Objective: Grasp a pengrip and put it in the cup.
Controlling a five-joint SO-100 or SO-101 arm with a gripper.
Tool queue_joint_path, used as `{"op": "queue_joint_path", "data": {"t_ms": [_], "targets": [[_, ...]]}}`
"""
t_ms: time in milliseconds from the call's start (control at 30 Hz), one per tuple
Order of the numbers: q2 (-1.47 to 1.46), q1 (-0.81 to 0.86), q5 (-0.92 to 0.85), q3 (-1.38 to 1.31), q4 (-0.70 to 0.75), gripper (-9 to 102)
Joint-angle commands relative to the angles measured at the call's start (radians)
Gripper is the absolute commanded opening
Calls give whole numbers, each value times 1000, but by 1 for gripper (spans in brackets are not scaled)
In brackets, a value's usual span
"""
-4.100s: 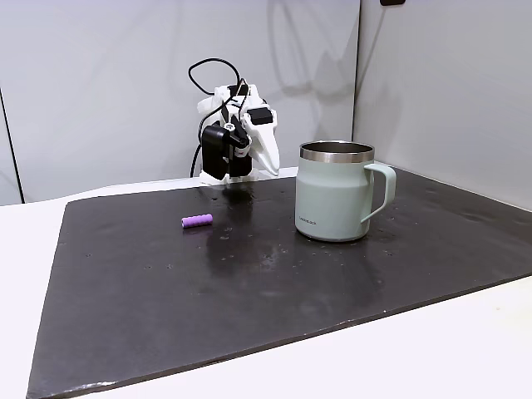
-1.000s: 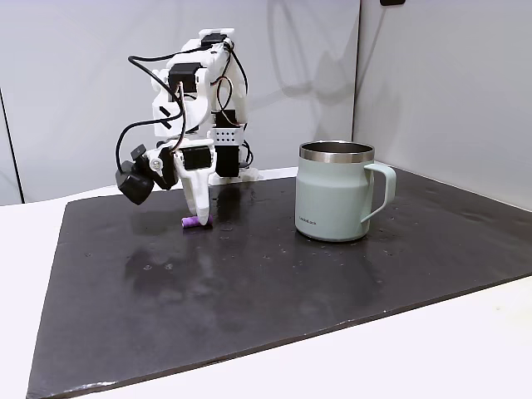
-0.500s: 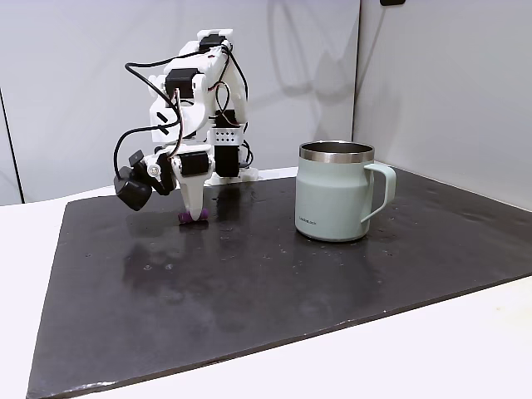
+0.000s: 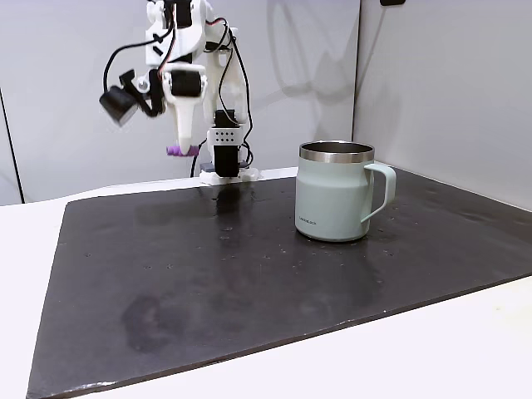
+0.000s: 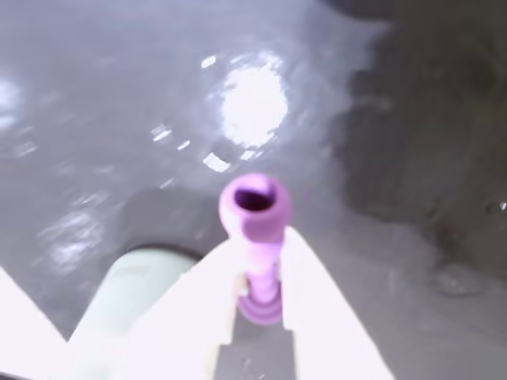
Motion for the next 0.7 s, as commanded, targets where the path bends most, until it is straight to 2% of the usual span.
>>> {"op": "queue_joint_path", "data": {"t_ms": [0,167,333,667], "targets": [[146,-18,48,-97,57,0],[213,-46,100,-276,163,0],[233,-86,126,-281,150,0],[-71,-249,301,-704,202,0]]}}
